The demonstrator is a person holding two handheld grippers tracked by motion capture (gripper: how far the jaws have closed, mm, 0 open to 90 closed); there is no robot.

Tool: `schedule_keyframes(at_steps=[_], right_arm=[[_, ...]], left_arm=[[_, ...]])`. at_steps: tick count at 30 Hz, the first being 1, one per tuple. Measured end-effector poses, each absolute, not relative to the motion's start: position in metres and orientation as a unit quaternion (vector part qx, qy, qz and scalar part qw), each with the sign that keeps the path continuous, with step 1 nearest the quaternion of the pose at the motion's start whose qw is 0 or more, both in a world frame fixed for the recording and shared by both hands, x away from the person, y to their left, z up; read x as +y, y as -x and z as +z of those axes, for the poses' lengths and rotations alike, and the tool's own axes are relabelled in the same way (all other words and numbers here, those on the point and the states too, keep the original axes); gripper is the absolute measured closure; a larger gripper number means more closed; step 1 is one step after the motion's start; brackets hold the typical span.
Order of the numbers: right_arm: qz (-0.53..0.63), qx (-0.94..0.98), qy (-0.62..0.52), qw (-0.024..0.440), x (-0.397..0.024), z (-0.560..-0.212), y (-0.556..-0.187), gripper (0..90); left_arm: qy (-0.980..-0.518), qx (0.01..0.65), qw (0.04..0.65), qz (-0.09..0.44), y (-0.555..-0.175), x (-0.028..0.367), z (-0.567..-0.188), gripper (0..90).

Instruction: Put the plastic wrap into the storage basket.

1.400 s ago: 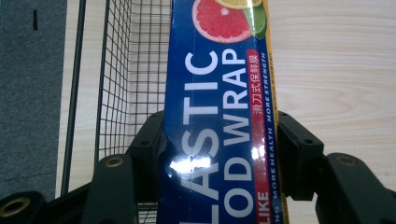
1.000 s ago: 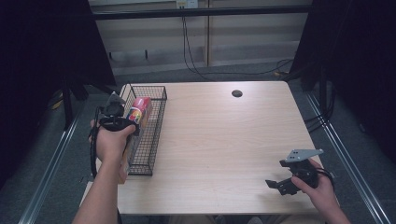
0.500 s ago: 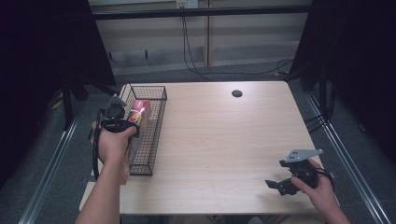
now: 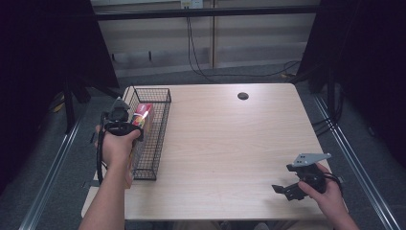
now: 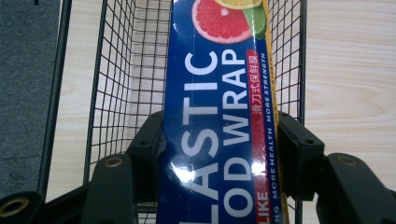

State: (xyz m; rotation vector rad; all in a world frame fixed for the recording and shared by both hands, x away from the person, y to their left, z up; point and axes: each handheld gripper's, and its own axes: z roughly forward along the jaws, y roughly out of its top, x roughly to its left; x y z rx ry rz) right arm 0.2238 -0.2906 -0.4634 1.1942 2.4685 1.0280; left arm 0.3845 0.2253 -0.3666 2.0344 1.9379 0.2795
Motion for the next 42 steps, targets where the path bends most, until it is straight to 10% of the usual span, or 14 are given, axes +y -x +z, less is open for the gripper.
schedule_keyframes(at_steps=[42], right_arm=[[0.346,0.840,-0.405,0.104,-0.290,-0.465,-0.224,3.1]], left_arm=[[-0.707,0.687,0.136,0.100,-0.406,0.222,-0.396,42.9]])
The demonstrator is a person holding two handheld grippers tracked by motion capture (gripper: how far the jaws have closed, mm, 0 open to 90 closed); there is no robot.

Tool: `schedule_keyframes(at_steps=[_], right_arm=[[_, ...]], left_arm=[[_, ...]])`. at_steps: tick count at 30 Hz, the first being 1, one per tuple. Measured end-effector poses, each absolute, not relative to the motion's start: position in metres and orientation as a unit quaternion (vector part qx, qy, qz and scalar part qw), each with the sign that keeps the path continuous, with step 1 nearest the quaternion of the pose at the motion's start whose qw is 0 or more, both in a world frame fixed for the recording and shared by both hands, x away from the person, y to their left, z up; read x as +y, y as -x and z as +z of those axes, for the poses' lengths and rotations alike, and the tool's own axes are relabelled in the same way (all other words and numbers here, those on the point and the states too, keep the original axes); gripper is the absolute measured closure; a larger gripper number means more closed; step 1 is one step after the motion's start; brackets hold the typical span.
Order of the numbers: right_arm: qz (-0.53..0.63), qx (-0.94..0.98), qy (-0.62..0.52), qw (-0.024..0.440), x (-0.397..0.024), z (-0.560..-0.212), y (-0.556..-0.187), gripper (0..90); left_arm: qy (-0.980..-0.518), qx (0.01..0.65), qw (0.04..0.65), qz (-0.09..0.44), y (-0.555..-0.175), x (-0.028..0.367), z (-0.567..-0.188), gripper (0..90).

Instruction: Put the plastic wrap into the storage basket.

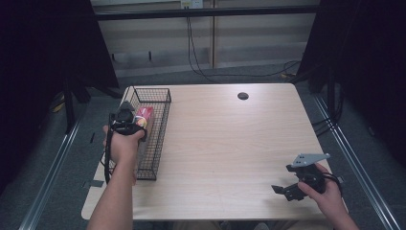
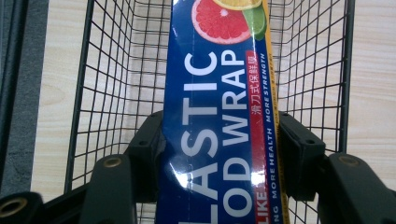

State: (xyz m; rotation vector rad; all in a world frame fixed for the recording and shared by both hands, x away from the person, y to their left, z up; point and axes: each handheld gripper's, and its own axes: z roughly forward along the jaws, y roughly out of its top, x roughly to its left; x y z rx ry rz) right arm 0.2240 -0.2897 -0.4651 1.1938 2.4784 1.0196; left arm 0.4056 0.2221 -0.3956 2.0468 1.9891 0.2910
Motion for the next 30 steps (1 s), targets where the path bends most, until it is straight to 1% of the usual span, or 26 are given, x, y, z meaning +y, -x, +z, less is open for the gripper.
schedule_keyframes(at_steps=[15,18,21,30], right_arm=[[0.342,0.842,-0.403,0.104,-0.289,-0.465,-0.224,3.1],[0.343,0.842,-0.404,0.102,-0.289,-0.465,-0.224,3.2],[0.344,0.842,-0.402,0.106,-0.290,-0.465,-0.224,3.1],[0.347,0.840,-0.403,0.106,-0.290,-0.465,-0.224,3.1]], left_arm=[[-0.703,0.693,0.133,0.091,-0.407,0.222,-0.398,40.0],[-0.701,0.695,0.130,0.089,-0.408,0.222,-0.396,37.9],[-0.703,0.694,0.127,0.088,-0.408,0.222,-0.394,32.2],[-0.708,0.687,0.139,0.089,-0.405,0.221,-0.386,27.1]])
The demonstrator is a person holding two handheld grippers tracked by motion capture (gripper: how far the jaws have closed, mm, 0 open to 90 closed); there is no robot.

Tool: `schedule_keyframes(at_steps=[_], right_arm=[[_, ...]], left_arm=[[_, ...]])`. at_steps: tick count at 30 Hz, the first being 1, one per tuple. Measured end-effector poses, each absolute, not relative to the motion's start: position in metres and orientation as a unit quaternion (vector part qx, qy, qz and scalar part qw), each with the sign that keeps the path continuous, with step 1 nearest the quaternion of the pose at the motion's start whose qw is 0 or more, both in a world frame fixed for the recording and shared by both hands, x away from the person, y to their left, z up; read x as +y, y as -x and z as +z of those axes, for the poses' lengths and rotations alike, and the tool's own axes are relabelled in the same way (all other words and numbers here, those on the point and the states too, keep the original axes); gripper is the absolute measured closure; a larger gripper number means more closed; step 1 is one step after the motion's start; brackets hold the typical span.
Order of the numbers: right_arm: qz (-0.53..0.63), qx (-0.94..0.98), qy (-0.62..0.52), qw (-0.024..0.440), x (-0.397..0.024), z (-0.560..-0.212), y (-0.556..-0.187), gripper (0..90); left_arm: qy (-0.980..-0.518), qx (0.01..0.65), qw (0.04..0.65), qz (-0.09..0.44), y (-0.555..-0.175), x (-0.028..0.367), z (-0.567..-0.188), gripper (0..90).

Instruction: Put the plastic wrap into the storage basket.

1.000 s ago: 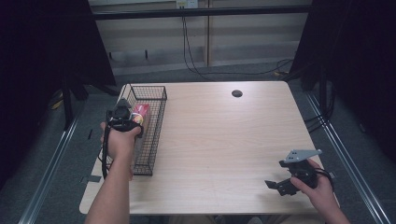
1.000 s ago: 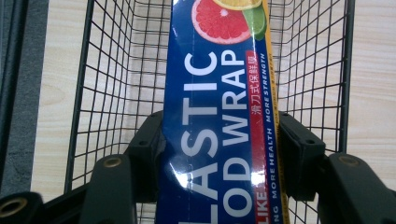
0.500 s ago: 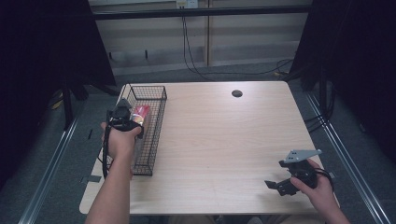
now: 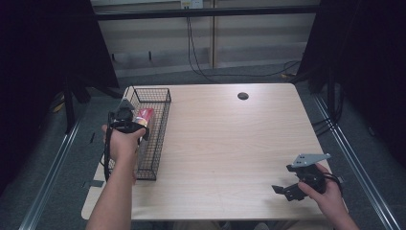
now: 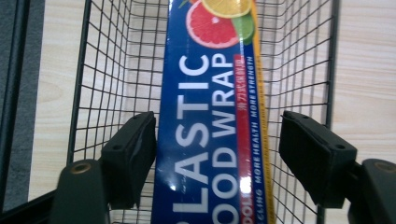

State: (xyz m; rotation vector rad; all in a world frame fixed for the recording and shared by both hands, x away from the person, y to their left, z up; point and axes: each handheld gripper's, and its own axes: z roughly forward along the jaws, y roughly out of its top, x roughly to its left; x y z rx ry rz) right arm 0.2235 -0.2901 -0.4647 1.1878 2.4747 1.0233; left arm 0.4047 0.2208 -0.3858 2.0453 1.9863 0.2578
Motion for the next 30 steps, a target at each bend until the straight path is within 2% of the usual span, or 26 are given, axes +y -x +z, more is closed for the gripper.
schedule_keyframes(at_steps=[18,30], right_arm=[[0.347,0.840,-0.404,0.106,-0.288,-0.463,-0.223,3.1],[0.346,0.841,-0.402,0.108,-0.288,-0.463,-0.223,3.1]], left_arm=[[-0.720,0.662,0.187,0.094,-0.394,0.206,-0.350,20.3],[-0.740,0.632,0.219,0.077,-0.391,0.180,-0.342,15.6]])
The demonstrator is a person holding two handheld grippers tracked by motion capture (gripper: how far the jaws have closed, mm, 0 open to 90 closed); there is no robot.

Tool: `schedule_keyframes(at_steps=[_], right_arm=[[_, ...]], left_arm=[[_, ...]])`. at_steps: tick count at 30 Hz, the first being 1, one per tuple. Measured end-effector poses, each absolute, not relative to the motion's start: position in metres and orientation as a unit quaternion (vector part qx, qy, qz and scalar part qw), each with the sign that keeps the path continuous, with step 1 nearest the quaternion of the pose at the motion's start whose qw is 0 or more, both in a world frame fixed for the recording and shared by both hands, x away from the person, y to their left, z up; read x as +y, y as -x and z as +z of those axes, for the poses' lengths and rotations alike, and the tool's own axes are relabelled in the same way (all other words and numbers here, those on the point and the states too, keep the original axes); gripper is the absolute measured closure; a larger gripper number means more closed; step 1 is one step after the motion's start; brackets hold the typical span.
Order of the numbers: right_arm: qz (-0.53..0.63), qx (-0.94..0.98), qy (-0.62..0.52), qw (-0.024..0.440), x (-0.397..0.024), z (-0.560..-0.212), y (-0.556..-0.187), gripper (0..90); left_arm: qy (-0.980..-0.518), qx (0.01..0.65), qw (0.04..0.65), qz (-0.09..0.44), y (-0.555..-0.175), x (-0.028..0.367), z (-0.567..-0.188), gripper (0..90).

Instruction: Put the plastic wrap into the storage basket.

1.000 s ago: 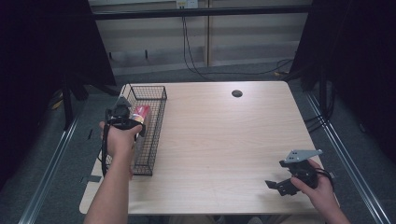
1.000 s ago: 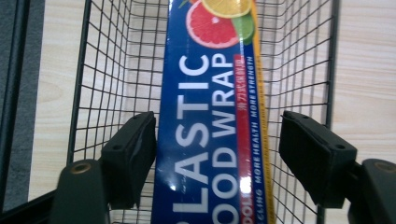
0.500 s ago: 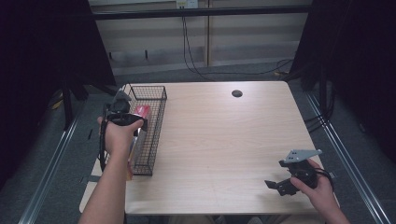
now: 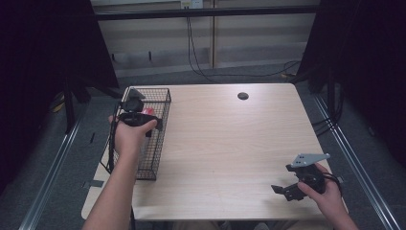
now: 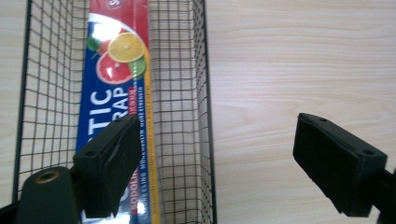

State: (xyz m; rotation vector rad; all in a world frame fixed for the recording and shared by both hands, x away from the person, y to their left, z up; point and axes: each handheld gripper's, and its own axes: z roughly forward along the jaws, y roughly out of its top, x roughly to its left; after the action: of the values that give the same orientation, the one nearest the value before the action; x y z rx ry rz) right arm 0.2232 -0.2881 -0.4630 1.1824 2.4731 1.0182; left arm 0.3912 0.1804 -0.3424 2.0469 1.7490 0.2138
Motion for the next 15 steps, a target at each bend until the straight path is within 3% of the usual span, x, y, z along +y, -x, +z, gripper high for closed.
schedule_keyframes(at_steps=[15], right_arm=[[0.346,0.841,-0.401,0.107,-0.288,-0.463,-0.223,3.1]], left_arm=[[-0.758,0.599,0.250,0.061,-0.386,0.150,-0.343,12.3]])
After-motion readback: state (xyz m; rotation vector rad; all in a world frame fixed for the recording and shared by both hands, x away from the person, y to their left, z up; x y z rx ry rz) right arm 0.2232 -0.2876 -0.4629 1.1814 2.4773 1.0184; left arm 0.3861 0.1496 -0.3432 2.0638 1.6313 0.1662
